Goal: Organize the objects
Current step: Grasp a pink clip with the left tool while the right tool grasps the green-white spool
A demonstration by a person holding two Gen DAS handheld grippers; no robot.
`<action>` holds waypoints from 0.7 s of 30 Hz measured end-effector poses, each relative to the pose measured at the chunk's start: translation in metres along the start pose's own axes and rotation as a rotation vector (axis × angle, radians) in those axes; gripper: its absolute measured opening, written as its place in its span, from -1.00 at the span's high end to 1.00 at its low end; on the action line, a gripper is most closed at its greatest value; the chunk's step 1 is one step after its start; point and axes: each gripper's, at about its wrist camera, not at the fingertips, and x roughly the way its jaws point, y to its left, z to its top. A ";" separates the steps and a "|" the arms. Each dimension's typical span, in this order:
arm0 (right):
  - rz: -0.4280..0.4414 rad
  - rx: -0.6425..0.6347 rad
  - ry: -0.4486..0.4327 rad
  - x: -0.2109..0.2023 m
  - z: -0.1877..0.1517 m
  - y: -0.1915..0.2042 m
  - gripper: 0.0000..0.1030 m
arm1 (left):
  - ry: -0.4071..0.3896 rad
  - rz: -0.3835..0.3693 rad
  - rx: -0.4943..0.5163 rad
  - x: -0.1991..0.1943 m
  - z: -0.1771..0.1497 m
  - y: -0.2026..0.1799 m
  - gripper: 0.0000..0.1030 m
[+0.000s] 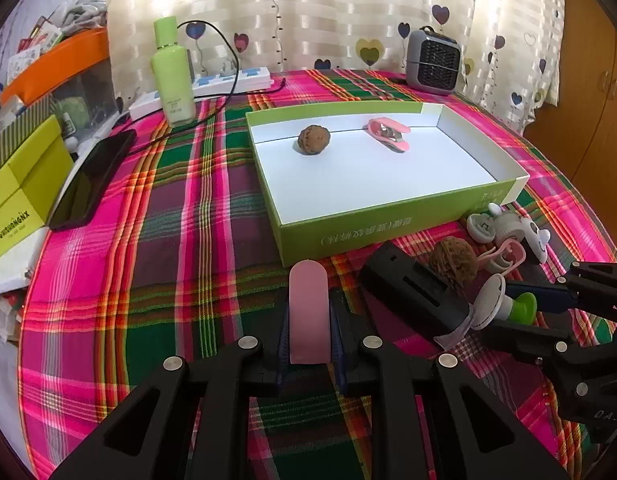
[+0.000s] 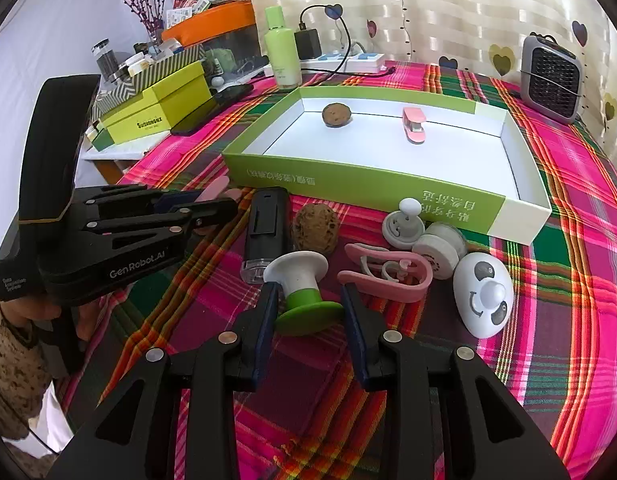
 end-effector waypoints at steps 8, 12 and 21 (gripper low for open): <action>0.005 0.002 -0.015 -0.004 0.001 0.000 0.35 | 0.001 0.006 -0.016 -0.004 -0.004 0.000 0.69; 0.008 0.004 -0.019 -0.004 0.000 0.000 0.35 | 0.000 0.000 -0.013 -0.005 -0.005 0.000 0.69; 0.012 0.007 -0.033 -0.007 0.000 0.002 0.35 | -0.008 -0.005 -0.019 -0.013 -0.009 -0.003 0.69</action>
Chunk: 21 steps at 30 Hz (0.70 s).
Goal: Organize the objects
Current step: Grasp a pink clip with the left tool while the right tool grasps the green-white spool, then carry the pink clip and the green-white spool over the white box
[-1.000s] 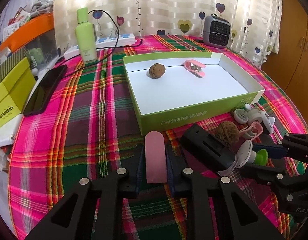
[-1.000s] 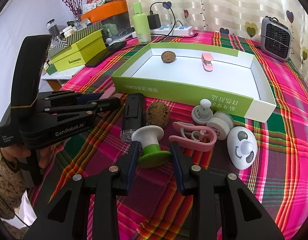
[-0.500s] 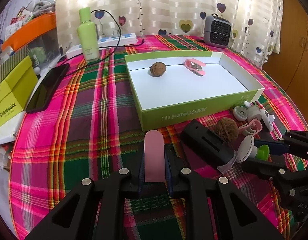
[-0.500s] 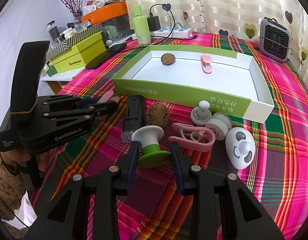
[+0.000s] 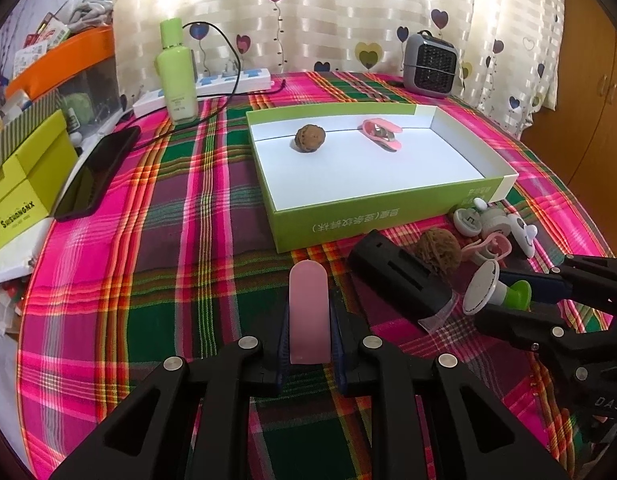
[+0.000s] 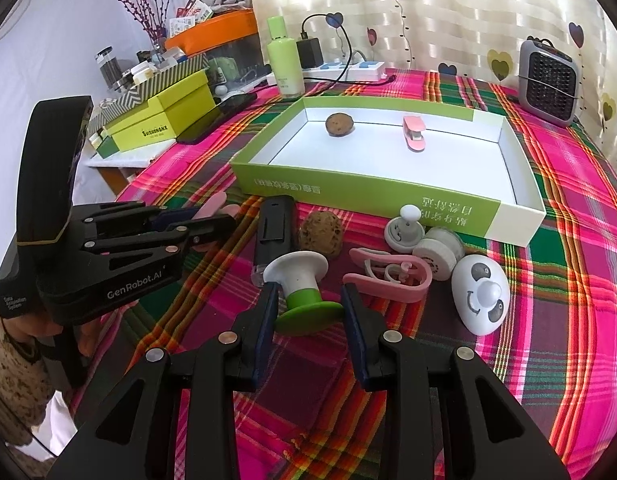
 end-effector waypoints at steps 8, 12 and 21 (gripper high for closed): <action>-0.004 0.000 -0.027 -0.009 0.004 0.003 0.35 | -0.020 -0.006 -0.008 -0.011 0.002 -0.001 0.69; -0.008 0.003 -0.044 -0.014 0.007 0.004 0.35 | -0.027 -0.008 -0.013 -0.016 0.005 -0.002 0.69; -0.018 0.020 -0.069 -0.021 0.018 0.000 0.35 | -0.049 -0.021 -0.016 -0.026 0.016 -0.007 0.69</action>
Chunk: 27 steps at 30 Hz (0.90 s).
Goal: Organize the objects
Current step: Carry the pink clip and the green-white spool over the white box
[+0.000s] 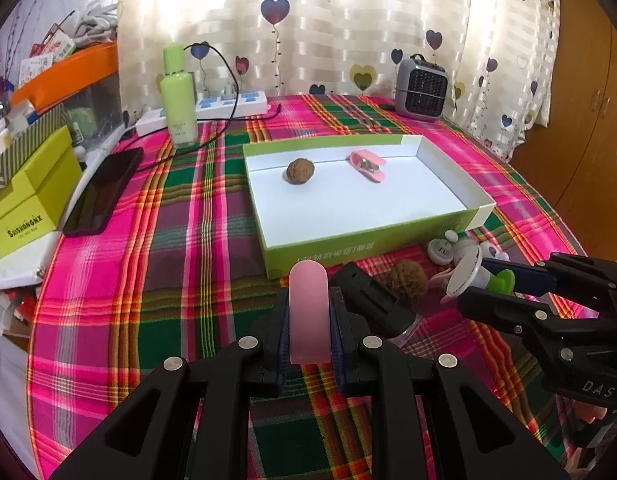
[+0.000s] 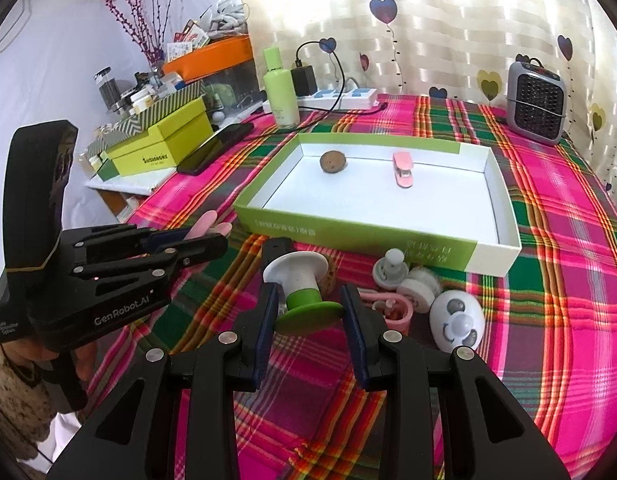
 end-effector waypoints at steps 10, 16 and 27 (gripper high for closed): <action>-0.025 0.022 -0.019 -0.001 0.017 -0.010 0.35 | -0.014 -0.016 -0.003 0.001 0.020 -0.005 0.69; -0.048 0.039 -0.028 -0.001 0.029 -0.022 0.35 | -0.013 -0.031 -0.010 0.008 0.035 -0.007 0.69; -0.090 0.065 -0.040 0.009 0.058 -0.050 0.35 | -0.008 -0.051 -0.021 0.032 0.066 -0.013 0.69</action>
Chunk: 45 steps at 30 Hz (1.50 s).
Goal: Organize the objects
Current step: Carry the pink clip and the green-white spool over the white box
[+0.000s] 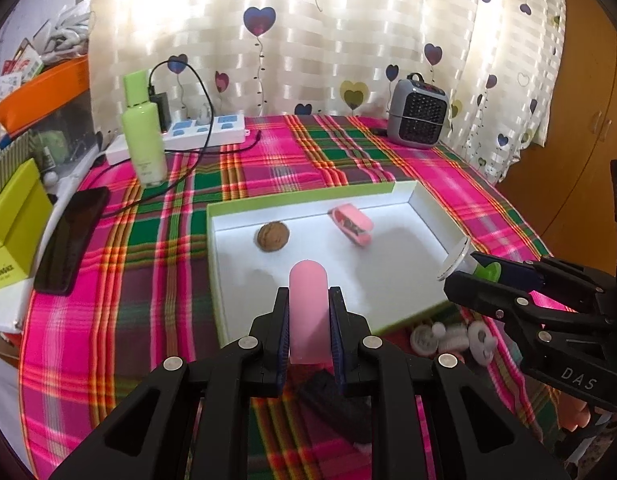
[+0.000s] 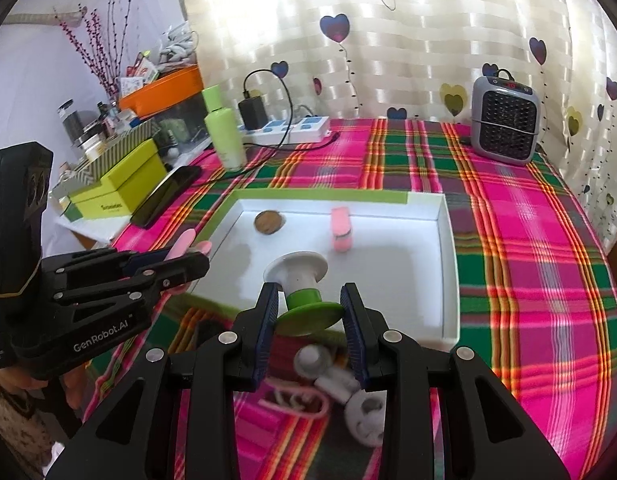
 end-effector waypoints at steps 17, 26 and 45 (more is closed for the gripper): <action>-0.055 0.021 0.038 0.046 0.038 -0.040 0.34 | 0.042 -0.023 -0.018 0.056 0.038 -0.006 0.69; -0.058 0.051 0.061 0.071 0.046 -0.058 0.35 | 0.070 -0.018 -0.031 0.084 0.046 -0.003 0.69; -0.077 0.040 0.102 0.094 0.050 -0.064 0.34 | 0.086 -0.002 -0.018 0.105 0.054 -0.002 0.69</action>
